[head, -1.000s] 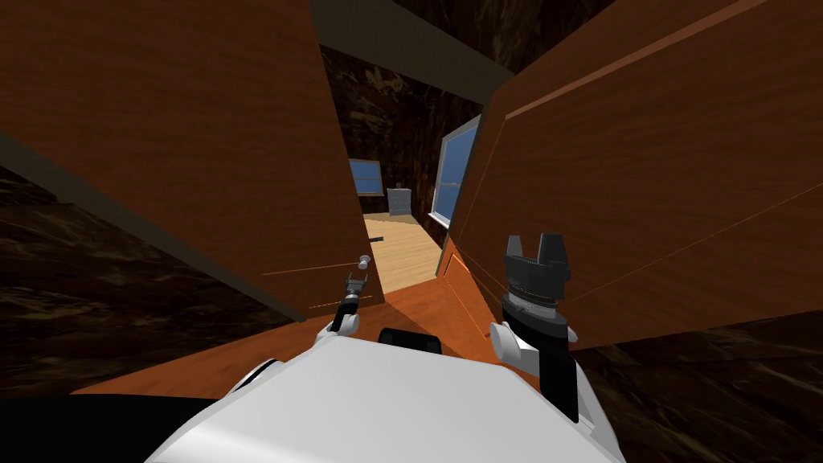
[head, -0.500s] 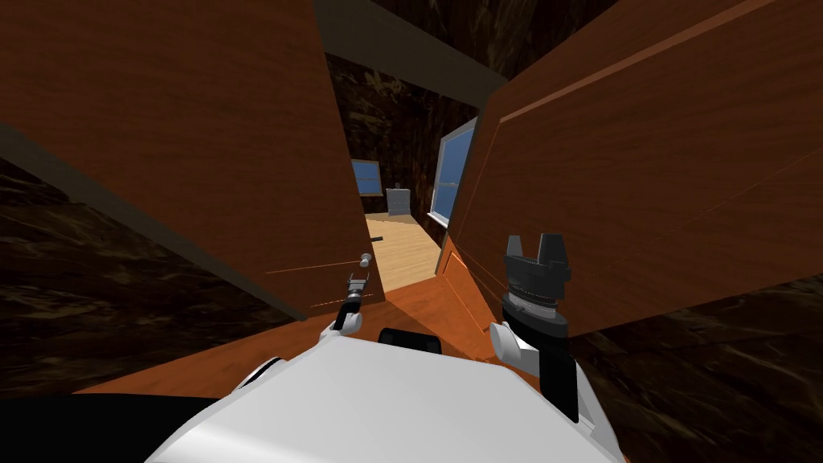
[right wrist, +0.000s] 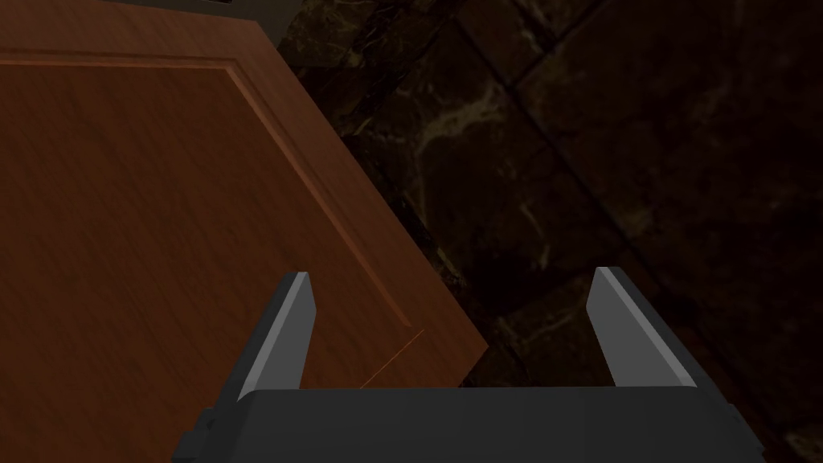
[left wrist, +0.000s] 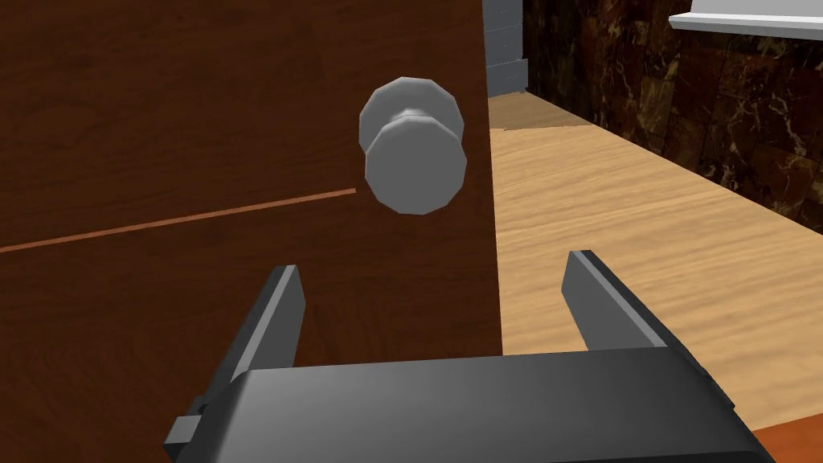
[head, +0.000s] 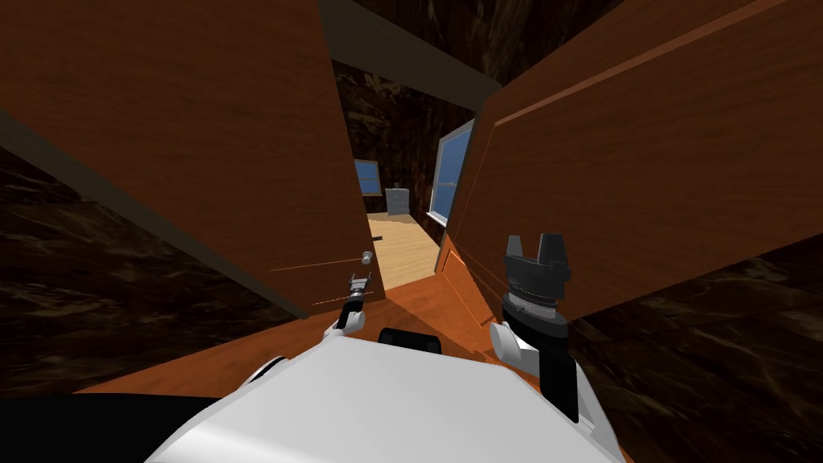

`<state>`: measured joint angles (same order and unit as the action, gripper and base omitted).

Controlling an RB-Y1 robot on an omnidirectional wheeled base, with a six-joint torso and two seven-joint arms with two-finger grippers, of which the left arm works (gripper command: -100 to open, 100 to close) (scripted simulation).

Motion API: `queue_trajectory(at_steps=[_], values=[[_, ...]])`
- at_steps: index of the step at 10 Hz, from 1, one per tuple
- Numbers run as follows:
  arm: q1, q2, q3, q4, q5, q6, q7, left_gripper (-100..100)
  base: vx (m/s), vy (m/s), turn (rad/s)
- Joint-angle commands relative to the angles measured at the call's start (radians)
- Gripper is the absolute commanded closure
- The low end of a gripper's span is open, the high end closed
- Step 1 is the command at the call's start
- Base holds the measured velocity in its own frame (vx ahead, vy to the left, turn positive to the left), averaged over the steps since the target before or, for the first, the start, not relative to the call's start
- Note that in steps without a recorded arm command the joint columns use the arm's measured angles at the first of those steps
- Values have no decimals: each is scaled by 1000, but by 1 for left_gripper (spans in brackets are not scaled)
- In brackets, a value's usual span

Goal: Pull the door open

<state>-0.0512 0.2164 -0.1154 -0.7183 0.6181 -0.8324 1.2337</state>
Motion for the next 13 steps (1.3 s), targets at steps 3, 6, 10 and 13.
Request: queue_trajectory(at_steps=[3,6,10,13], values=[[-5,-9,-11,-9,29,8,76,-100,-67,10,-18],[8,18,-4,3,31,-3,97,-100,82,12,-66],[36,77,9,22,45,-23,159,-100,202,5,-96],[54,95,14,10,50,-25,174,-100,159,24,-71]])
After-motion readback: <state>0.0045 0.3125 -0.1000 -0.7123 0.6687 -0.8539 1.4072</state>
